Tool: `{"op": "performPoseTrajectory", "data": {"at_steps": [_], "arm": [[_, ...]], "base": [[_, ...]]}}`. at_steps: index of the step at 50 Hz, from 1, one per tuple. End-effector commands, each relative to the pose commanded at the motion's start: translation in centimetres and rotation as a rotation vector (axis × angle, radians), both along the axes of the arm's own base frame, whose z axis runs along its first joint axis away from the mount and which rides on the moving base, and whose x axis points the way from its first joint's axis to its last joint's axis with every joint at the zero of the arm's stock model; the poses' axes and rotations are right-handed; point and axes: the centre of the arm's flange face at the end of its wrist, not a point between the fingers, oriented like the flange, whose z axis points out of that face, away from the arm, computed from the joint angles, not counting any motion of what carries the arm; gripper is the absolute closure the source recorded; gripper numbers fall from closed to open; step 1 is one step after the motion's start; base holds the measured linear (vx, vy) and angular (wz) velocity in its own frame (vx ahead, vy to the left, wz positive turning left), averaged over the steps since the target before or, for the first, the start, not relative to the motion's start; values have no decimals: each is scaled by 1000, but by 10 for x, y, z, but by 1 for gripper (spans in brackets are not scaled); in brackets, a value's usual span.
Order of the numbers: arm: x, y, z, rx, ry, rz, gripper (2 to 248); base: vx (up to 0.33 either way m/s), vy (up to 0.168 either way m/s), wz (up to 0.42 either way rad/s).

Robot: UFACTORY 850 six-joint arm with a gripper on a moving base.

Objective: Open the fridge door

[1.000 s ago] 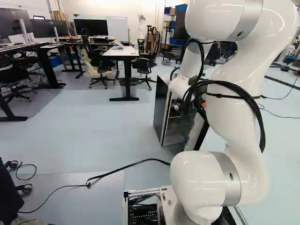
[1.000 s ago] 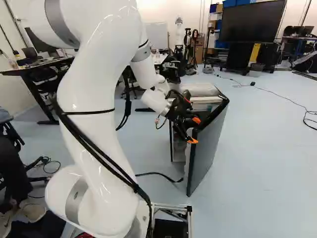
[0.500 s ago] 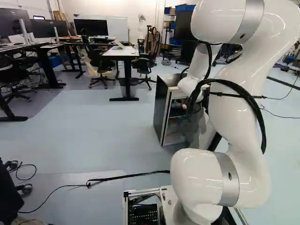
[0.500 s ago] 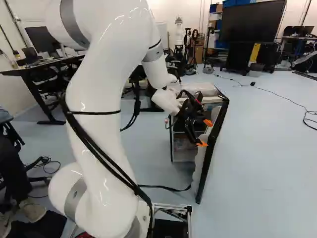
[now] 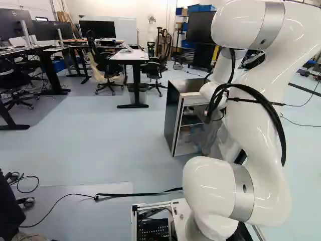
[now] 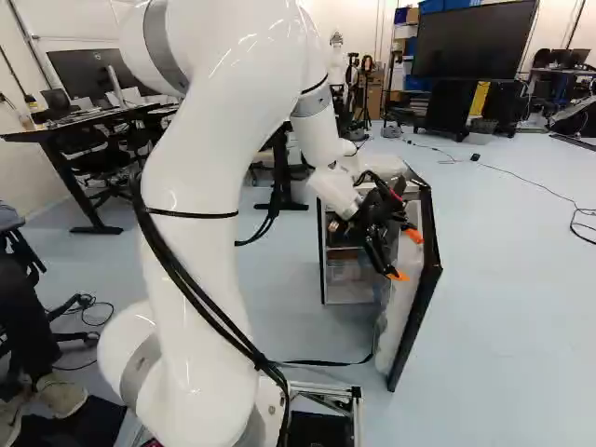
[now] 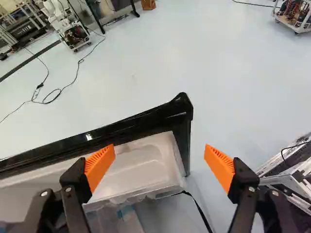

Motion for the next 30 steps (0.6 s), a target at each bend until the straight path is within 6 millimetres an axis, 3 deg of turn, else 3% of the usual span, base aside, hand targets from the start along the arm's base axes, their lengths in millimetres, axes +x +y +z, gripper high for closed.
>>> {"op": "performPoseTrajectory", "data": {"at_steps": [24, 30], "arm": [[-8, -56, 0, -12, -24, -104, 3], [-10, -63, 0, -14, -26, -116, 3]], "base": [[0, 0, 0], [0, 0, 0]]}}
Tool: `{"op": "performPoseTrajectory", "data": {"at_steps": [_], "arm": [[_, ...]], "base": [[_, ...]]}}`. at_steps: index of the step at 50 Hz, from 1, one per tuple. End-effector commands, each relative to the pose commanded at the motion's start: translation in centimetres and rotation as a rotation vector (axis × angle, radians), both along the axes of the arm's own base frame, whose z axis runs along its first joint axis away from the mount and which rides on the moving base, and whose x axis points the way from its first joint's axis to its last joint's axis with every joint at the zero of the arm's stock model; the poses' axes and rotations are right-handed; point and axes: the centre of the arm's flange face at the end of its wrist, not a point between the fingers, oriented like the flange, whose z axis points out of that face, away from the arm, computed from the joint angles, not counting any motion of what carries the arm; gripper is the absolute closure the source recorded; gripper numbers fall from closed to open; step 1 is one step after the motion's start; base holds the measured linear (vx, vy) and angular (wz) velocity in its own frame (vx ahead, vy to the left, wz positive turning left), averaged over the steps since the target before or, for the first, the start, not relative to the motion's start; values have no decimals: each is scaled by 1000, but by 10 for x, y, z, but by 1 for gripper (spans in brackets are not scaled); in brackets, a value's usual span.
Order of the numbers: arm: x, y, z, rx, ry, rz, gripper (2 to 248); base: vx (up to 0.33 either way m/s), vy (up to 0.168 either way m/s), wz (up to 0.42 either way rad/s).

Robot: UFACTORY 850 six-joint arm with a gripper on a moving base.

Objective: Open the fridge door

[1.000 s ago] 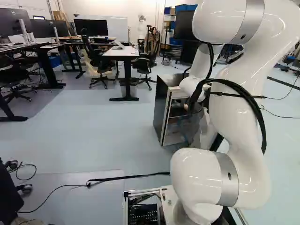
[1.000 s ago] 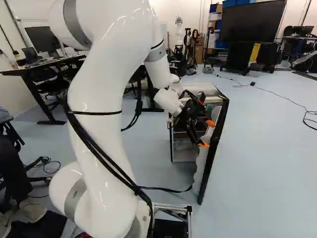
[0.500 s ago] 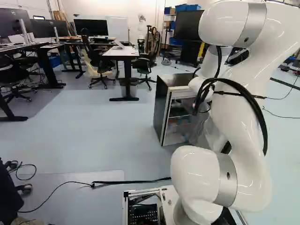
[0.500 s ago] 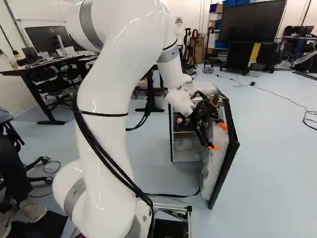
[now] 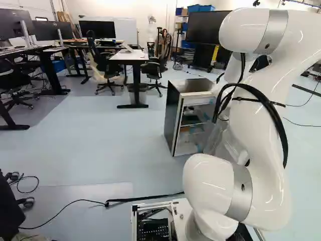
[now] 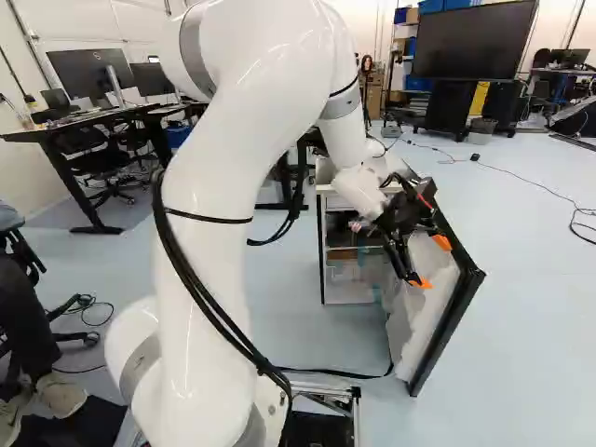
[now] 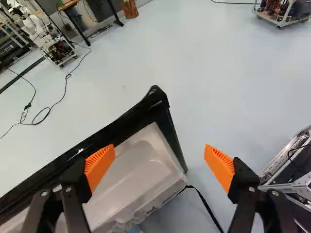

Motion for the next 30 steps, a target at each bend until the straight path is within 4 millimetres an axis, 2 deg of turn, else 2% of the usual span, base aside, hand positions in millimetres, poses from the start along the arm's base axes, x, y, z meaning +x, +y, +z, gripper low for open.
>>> {"op": "performPoseTrajectory", "data": {"at_steps": [11, 30], "arm": [[-1, 2, 0, 0, 2, 3, 3], [-13, 34, 3, -16, 52, 127, 3]], "base": [[0, 0, 0], [0, 0, 0]]}}
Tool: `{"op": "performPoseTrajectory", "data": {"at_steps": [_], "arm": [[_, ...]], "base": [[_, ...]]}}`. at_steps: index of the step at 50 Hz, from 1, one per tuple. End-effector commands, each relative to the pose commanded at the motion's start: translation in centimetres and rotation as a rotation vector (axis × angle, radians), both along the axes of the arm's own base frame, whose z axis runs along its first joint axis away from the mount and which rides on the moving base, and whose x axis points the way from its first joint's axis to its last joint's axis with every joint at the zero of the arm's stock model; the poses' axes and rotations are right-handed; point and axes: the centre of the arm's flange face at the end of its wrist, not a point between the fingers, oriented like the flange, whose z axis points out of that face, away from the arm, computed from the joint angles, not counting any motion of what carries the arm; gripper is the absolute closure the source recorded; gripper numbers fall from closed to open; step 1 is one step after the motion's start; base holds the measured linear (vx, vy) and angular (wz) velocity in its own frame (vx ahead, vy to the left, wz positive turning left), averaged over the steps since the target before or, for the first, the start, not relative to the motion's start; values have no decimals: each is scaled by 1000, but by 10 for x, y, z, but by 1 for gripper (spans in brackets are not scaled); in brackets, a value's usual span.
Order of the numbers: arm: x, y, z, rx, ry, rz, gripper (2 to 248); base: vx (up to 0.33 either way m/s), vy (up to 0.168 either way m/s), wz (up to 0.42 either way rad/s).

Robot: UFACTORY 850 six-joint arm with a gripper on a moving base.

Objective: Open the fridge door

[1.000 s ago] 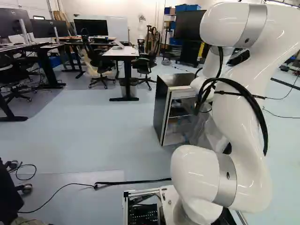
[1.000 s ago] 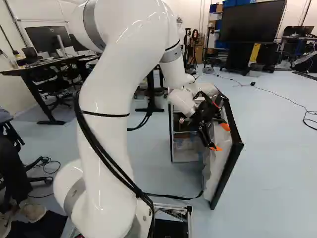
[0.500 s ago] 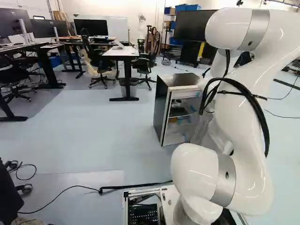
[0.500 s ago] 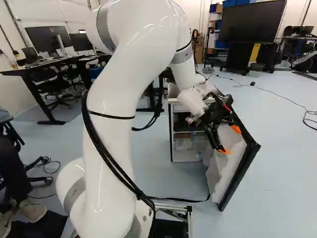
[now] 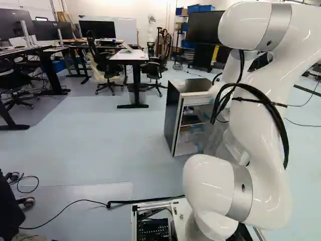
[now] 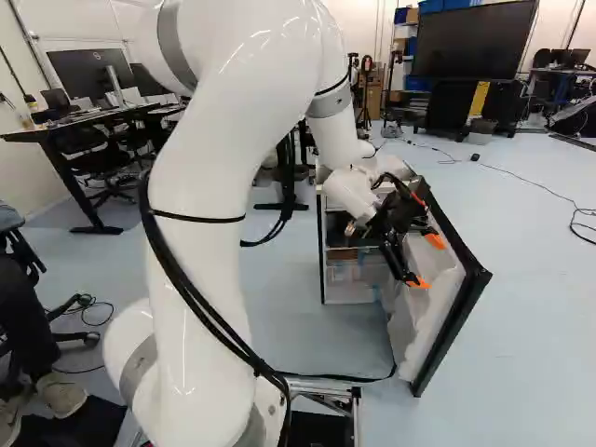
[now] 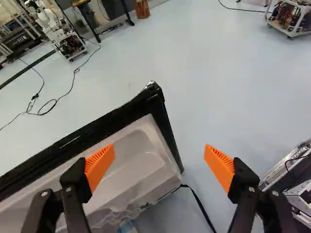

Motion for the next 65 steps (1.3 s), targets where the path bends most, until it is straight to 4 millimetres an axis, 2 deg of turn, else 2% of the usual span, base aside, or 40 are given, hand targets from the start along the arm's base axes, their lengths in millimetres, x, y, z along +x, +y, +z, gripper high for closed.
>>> {"op": "performPoseTrajectory", "data": {"at_steps": [55, 65], "arm": [[-47, 107, 10, -79, 131, 472, 3], [-53, 117, 11, -89, 140, 520, 3]], "base": [[0, 0, 0], [0, 0, 0]]}}
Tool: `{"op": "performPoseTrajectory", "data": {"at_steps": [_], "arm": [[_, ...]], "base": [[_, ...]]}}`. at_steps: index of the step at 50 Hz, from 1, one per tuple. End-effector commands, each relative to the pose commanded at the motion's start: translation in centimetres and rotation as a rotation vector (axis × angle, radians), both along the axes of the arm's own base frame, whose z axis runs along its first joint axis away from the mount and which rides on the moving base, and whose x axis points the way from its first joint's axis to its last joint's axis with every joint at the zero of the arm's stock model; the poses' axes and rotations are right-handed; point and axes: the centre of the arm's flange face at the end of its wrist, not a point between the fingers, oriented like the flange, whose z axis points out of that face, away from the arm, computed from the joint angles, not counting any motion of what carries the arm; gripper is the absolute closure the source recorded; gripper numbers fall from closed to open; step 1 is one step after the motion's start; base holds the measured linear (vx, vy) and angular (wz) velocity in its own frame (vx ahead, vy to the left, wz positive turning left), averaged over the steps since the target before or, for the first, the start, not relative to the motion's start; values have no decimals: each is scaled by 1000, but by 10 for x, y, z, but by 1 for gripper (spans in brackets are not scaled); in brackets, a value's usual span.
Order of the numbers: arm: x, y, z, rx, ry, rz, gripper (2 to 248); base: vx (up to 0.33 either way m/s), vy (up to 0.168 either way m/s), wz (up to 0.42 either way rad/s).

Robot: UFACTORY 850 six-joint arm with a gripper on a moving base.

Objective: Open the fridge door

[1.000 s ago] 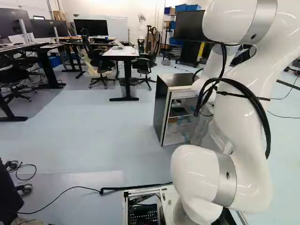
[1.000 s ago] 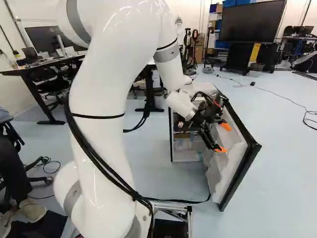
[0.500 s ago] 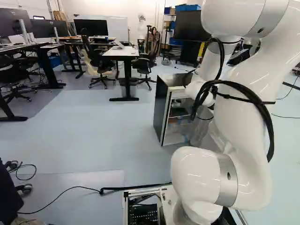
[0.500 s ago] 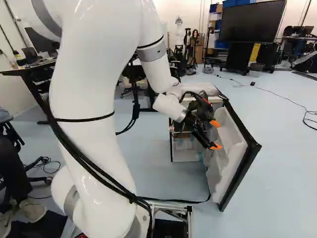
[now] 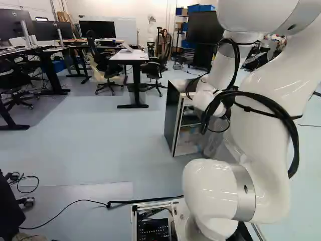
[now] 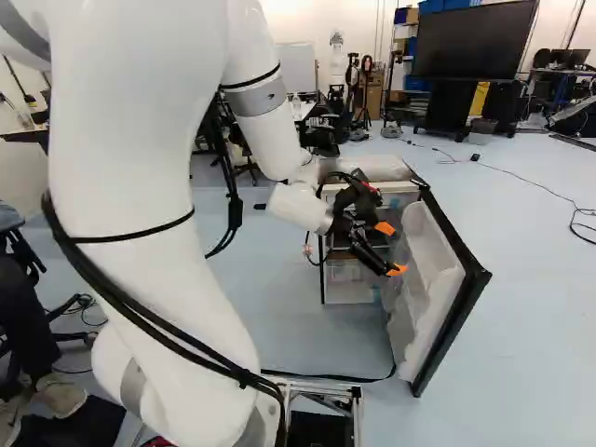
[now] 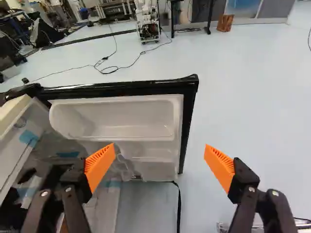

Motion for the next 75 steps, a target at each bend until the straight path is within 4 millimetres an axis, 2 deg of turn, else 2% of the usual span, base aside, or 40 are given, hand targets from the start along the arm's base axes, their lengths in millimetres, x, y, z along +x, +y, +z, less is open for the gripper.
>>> {"op": "performPoseTrajectory", "data": {"at_steps": [39, 75], "arm": [[-1, 7, 3, -14, -4, 63, 3], [-5, 31, 11, -57, -20, 279, 3]], "base": [[0, 0, 0], [0, 0, 0]]}}
